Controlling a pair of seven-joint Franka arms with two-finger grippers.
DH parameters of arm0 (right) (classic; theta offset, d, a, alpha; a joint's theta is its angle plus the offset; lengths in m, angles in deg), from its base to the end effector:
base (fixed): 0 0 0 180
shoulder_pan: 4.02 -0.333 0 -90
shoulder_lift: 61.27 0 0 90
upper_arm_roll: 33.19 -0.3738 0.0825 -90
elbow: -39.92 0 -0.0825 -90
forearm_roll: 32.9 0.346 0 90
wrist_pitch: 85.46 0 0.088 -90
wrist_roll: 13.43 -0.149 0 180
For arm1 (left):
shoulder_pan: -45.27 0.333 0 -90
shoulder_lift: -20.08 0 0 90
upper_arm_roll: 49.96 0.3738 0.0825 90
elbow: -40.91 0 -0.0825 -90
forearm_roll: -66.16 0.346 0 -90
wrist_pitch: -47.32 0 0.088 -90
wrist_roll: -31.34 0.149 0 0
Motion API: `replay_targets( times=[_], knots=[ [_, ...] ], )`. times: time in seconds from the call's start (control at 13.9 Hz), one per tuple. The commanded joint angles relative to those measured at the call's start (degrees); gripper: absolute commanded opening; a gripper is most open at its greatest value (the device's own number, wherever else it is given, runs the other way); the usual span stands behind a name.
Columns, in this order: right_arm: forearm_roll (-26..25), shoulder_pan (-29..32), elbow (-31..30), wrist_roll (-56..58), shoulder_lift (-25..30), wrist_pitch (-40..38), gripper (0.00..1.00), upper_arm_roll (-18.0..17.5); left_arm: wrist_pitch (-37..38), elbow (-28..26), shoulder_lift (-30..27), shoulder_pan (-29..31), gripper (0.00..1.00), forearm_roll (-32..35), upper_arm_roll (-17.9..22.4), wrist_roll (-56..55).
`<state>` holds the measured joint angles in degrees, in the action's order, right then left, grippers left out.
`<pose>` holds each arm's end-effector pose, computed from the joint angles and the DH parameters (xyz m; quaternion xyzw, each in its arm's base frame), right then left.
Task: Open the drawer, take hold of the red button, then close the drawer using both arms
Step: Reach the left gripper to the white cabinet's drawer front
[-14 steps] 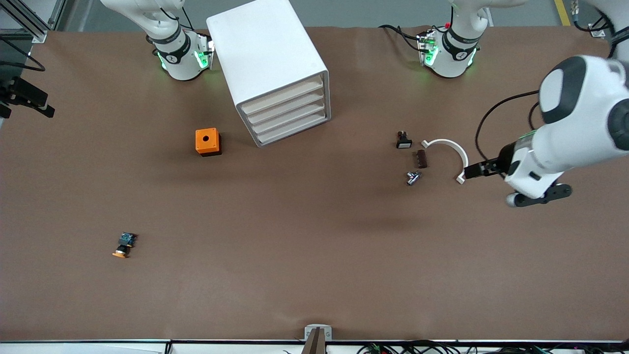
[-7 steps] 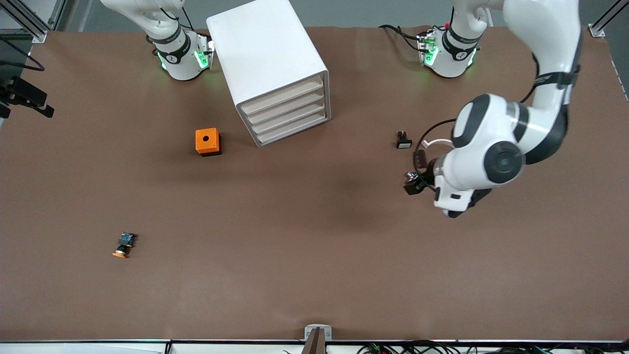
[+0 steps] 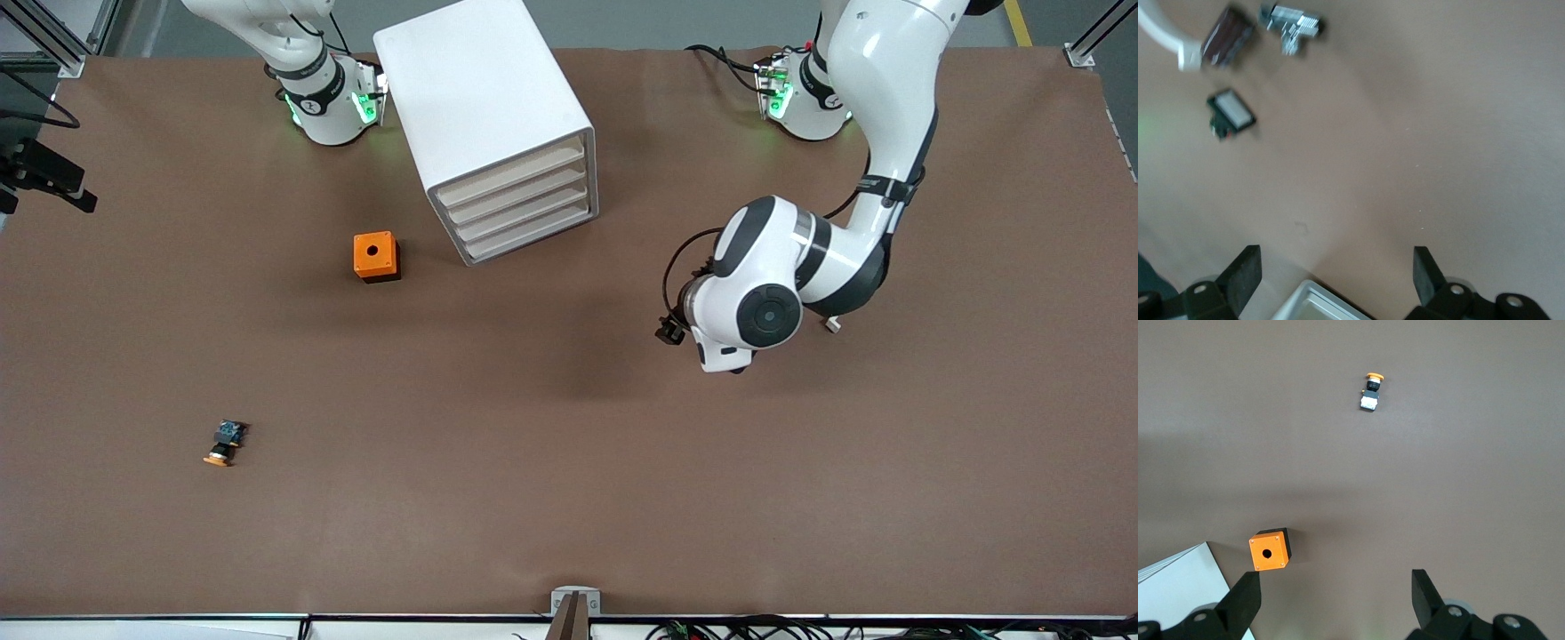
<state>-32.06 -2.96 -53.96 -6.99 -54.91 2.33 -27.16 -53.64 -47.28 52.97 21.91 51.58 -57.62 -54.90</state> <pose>0.4678 -0.0595 0.6622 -0.9999 0.0051 -0.0036 0.0128 0.5432 -0.3489 0.3325 -0.8381 -0.4940 0.2220 0.0651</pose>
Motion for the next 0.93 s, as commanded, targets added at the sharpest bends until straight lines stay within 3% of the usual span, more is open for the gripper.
replay_targets(
  times=[0.0,0.14,0.29,0.57,0.86],
  knots=[
    [-0.7,0.9,0.3,0.7,0.1,0.4,1.00,-0.4,1.7,1.5,2.2,-2.1,1.00,-5.2,0.3,-12.0],
    [-0.4,0.9,0.5,0.7,-0.2,0.5,1.00,-0.4,1.7,1.6,5.2,-3.5,0.99,-14.1,0.4,-22.4],
    [-0.4,1.4,1.1,0.1,-2.3,0.0,1.00,-0.4,1.7,1.6,6.9,-4.8,0.98,-18.4,0.3,-25.5],
    [0.0,1.8,1.8,0.7,-4.8,0.5,1.00,-0.4,1.7,1.6,9.7,-6.5,0.84,-28.2,0.3,-39.1],
    [-0.2,2.2,2.3,0.9,-9.9,4.6,1.00,-0.4,3.6,1.7,9.9,-8.9,0.73,-37.9,0.2,-44.8]
  ],
)
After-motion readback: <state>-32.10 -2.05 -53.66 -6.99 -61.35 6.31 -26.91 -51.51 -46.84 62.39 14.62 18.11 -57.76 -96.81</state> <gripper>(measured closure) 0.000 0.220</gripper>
